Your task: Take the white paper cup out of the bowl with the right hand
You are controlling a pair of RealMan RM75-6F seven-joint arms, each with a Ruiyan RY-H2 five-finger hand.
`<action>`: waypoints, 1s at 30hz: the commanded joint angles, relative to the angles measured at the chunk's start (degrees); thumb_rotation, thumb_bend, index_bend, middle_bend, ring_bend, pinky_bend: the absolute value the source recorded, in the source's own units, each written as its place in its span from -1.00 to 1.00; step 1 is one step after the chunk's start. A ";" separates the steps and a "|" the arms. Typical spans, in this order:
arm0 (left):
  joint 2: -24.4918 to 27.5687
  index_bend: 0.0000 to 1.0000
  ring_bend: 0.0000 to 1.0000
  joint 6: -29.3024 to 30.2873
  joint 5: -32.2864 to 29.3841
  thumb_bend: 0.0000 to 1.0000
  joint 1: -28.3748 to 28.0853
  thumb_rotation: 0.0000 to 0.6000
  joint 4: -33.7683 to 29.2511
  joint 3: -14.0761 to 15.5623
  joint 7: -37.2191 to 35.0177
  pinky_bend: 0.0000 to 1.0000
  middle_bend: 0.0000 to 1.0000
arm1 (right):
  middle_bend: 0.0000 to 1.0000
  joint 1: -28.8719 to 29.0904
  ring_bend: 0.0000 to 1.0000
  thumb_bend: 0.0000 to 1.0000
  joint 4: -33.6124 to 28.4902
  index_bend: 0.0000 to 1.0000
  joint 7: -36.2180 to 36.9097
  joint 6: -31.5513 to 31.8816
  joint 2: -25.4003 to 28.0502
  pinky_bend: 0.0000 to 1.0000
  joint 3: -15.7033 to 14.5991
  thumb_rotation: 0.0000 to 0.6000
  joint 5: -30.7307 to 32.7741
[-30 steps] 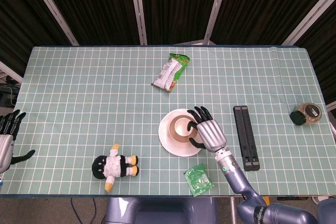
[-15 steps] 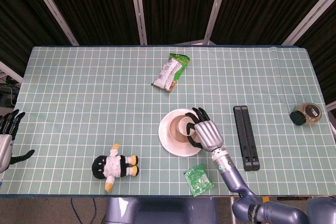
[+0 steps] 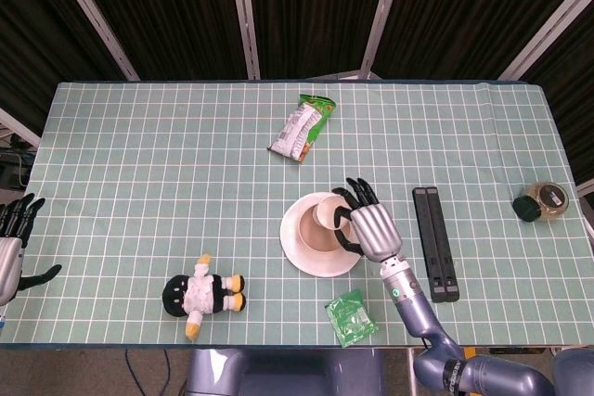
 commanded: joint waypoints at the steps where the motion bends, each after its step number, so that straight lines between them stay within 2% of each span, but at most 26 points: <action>1: -0.06 -1.00 -1.00 0.09 0.08 -1.00 0.01 1.00 -0.02 0.04 0.26 -1.00 -1.00 | -0.65 -1.19 -1.00 -0.23 -4.11 0.29 -0.62 2.89 4.57 -1.00 2.48 1.00 0.37; 7: -0.09 -1.00 -1.00 0.68 0.39 -1.00 0.16 1.00 -0.38 0.05 0.74 -1.00 -1.00 | -0.65 -4.29 -1.00 -0.24 -7.39 0.29 0.06 4.51 12.30 -1.00 4.60 1.00 4.20; 12: -0.24 -1.00 -1.00 0.89 0.74 -1.00 0.13 1.00 -0.81 0.17 1.67 -1.00 -1.00 | -0.65 -6.27 -1.00 -0.25 -5.90 0.29 1.88 2.18 15.69 -1.00 3.13 1.00 7.62; 22: -0.54 -1.00 -1.00 0.91 0.94 -1.00 -0.02 1.00 -1.06 0.26 2.97 -1.00 -1.00 | -0.65 -6.31 -1.00 -0.25 1.29 0.29 1.64 -3.62 12.48 -1.00 -1.09 1.00 11.18; 30: -0.35 -1.00 -1.00 0.75 0.88 -1.00 -0.11 1.00 -0.91 0.16 2.22 -1.00 -1.00 | -0.65 -5.52 -1.00 -0.30 2.89 0.29 0.01 -5.32 9.90 -1.00 -2.11 1.00 12.26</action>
